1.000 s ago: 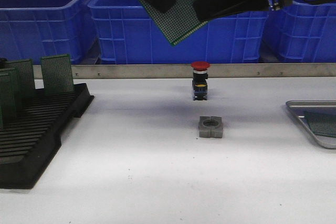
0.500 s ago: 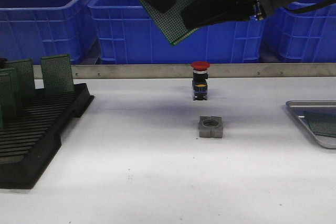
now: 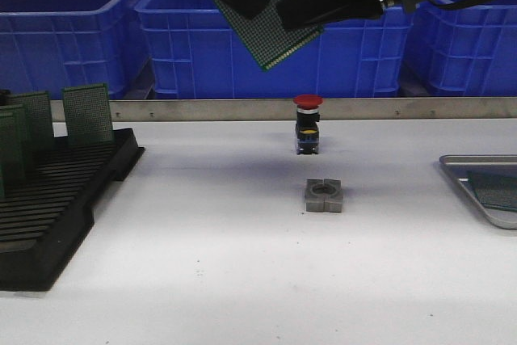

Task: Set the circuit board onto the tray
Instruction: 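Grasp the second board with the right gripper beside the left gripper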

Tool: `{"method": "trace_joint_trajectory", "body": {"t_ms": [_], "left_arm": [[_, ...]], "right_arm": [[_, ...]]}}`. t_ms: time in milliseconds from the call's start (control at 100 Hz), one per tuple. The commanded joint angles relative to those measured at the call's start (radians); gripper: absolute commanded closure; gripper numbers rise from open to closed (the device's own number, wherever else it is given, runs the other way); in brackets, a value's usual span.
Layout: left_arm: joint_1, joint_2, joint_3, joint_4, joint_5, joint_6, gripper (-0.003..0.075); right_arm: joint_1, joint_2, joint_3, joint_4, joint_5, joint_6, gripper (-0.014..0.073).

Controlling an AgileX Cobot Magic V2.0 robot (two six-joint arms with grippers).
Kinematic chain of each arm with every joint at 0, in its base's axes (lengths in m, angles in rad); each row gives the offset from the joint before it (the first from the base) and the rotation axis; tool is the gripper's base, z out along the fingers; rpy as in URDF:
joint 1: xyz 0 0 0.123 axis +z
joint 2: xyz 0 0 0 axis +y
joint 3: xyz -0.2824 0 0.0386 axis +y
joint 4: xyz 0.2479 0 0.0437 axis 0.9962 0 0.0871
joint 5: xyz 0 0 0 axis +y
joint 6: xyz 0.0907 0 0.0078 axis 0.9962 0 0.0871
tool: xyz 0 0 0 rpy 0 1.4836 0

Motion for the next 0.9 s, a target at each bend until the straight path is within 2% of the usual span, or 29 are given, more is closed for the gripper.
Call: {"method": "trace_joint_trajectory", "body": {"t_ms": [0, 70, 140, 210, 260, 330, 400, 460, 620, 770, 890], "left_arm": [[-0.009, -0.054, -0.022, -0.064, 0.031, -0.009, 0.0736], [-0.009, -0.054, -0.022, -0.065, 0.031, -0.009, 0.0701], [-0.009, -0.054, -0.022, -0.068, 0.031, -0.009, 0.0610], [-0.009, -0.054, -0.022, -0.068, 0.031, -0.009, 0.0468], [-0.009, -0.054, -0.022, -0.068, 0.031, -0.009, 0.0331], [-0.009, -0.054, -0.022, -0.070, 0.031, -0.009, 0.0176], [-0.009, -0.054, -0.022, -0.070, 0.031, -0.011, 0.0080], [-0.009, -0.054, -0.022, -0.070, 0.031, -0.011, 0.0051], [-0.009, -0.054, -0.022, -0.070, 0.031, -0.011, 0.0060], [-0.009, -0.054, -0.022, -0.070, 0.031, -0.011, 0.0060], [-0.009, -0.054, -0.022, -0.070, 0.031, -0.011, 0.0060]], "right_arm": [[0.002, -0.039, -0.039, 0.088, 0.045, 0.005, 0.0666], [0.002, -0.039, -0.040, 0.088, 0.045, 0.005, 0.0661], [0.002, -0.039, -0.040, 0.088, 0.045, 0.005, 0.0661], [0.002, -0.039, -0.040, 0.088, 0.045, 0.005, 0.0661], [0.002, -0.039, -0.040, 0.087, 0.044, 0.005, 0.0661], [0.002, -0.039, -0.040, 0.087, 0.044, 0.005, 0.0661], [0.002, -0.039, -0.040, 0.087, 0.042, 0.005, 0.0661], [0.002, -0.039, -0.040, 0.085, 0.037, 0.005, 0.0661], [-0.017, -0.046, -0.040, 0.025, 0.023, 0.046, 0.0661], [-0.076, -0.068, -0.040, -0.071, 0.019, 0.166, 0.0661], [-0.164, -0.085, -0.040, -0.131, 0.024, 0.285, 0.0661]]}}
